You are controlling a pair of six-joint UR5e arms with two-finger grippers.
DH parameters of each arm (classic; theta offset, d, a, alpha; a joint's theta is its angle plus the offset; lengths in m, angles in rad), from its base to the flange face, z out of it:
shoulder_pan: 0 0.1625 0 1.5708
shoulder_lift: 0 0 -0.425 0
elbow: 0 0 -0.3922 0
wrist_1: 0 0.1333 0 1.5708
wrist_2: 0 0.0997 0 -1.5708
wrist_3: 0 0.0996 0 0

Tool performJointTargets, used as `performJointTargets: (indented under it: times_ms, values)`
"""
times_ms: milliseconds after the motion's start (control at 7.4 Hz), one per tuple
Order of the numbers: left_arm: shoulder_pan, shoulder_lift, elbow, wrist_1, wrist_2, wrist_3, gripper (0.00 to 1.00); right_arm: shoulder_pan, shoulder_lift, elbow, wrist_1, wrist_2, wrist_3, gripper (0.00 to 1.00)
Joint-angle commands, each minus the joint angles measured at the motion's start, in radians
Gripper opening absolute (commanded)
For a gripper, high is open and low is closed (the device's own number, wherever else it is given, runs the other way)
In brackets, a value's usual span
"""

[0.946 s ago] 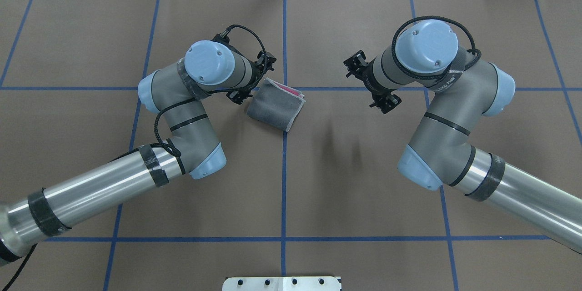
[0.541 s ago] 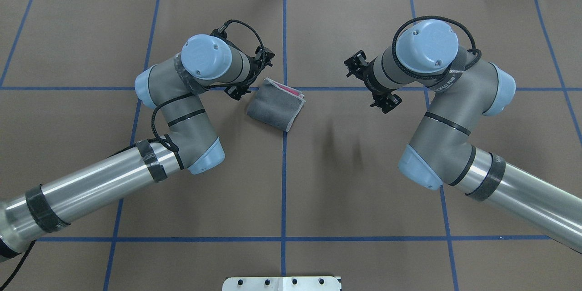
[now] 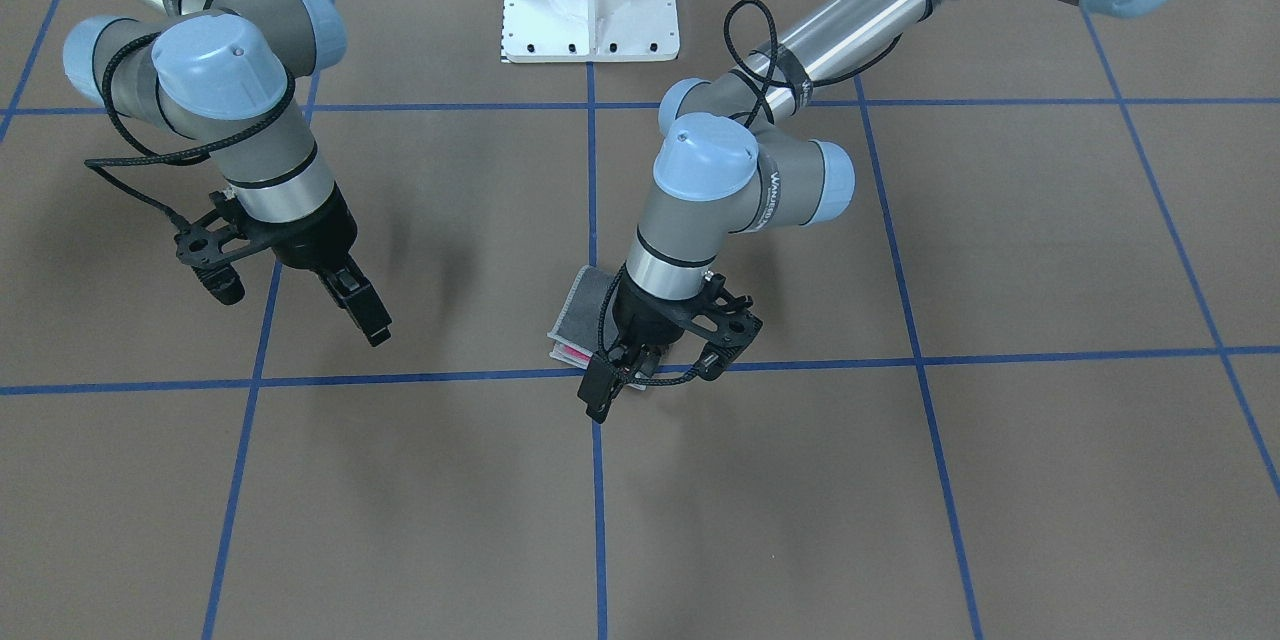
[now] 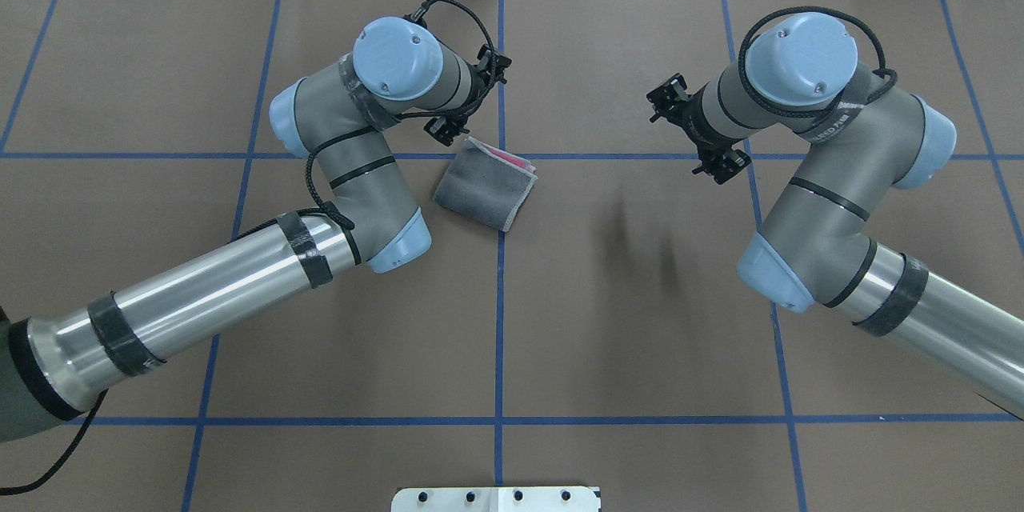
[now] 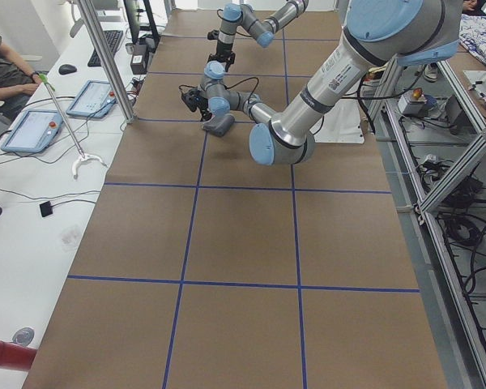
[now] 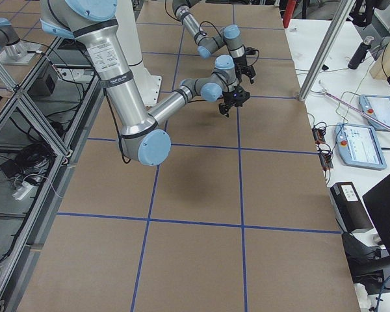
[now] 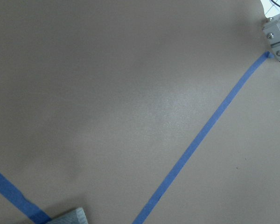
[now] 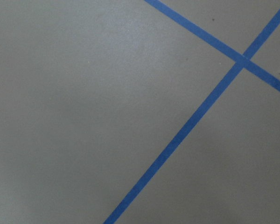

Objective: Fold towel twice with both arms

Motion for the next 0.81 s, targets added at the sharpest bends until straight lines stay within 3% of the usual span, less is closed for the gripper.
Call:
performJointTargets:
  times_ms: [0, 676]
  values:
    - [0.006, -0.026, 0.065, -0.051, 0.002, -0.002, 1.0, 0.0, 0.0, -0.001, 0.0, 0.0, -0.001, 1.0]
    - [0.052, -0.046, 0.074, -0.049, 0.0, -0.03, 1.0, 0.0, -0.005, -0.004, -0.002, 0.002, -0.001, 1.0]
